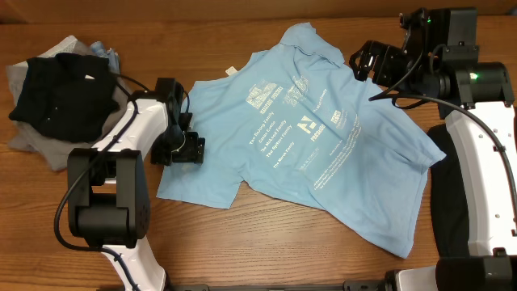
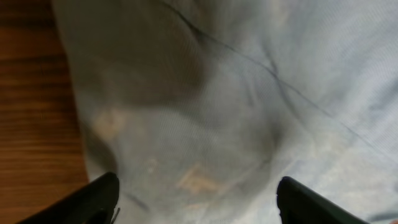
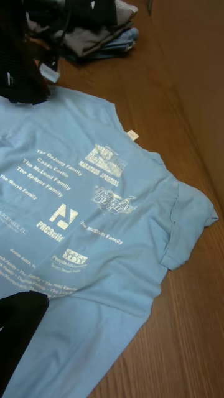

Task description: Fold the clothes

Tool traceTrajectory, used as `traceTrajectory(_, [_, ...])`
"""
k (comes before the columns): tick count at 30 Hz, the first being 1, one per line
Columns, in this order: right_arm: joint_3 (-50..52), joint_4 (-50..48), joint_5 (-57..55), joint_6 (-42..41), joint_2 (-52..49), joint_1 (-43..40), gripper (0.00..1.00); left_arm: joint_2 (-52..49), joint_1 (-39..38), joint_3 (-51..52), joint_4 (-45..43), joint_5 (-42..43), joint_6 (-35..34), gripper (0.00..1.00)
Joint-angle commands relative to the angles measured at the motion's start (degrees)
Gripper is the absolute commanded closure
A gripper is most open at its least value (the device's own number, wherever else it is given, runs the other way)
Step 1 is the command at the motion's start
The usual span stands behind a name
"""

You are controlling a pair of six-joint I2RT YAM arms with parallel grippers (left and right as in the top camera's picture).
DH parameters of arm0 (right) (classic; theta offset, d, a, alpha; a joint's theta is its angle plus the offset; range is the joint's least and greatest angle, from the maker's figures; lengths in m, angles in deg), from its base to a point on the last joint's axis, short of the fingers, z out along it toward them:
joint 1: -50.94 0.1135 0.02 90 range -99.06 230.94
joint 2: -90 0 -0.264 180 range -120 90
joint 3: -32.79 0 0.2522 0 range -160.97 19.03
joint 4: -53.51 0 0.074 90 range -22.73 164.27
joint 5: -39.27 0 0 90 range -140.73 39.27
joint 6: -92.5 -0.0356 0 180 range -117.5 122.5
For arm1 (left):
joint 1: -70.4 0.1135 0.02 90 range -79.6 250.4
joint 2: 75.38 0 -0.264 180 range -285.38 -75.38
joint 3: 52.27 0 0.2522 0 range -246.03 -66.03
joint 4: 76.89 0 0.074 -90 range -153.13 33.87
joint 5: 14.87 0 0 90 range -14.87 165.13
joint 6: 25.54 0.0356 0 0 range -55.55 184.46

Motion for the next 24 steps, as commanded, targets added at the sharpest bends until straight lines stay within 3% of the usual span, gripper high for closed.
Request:
traceTrajectory(1, [-0.50, 0.09, 0.33, 0.15, -0.28, 0.31, 0.00, -0.20, -0.46, 2.47, -1.84, 1.14, -0.66, 0.46])
traceTrajectory(2, [-0.50, 0.20, 0.33, 0.17, -0.28, 0.31, 0.00, -0.20, -0.46, 3.15, -2.23, 1.09, -0.68, 0.62])
traceTrajectory(6, [-0.31, 0.79, 0.31, 0.15, -0.28, 0.31, 0.00, -0.20, 0.39, 4.37, -1.53, -0.79, -1.99, 0.94])
traceTrajectory(11, [-0.17, 2.58, 0.04, 0.15, -1.27, 0.31, 0.00, -0.04, 4.81, 4.17, 5.03, -8.68, -9.77, 0.96])
traceTrajectory(20, [-0.17, 4.57, -2.14, -1.62, -6.21, 0.09, 0.00, 4.83, 20.04, 4.17, 11.65, -9.73, -9.60, 0.96])
traceTrajectory(24, [-0.17, 4.66, -5.79, -4.52, -8.09, 0.09, 0.00, 11.28, 25.22, 4.17, 12.22, -5.64, -7.80, 0.96])
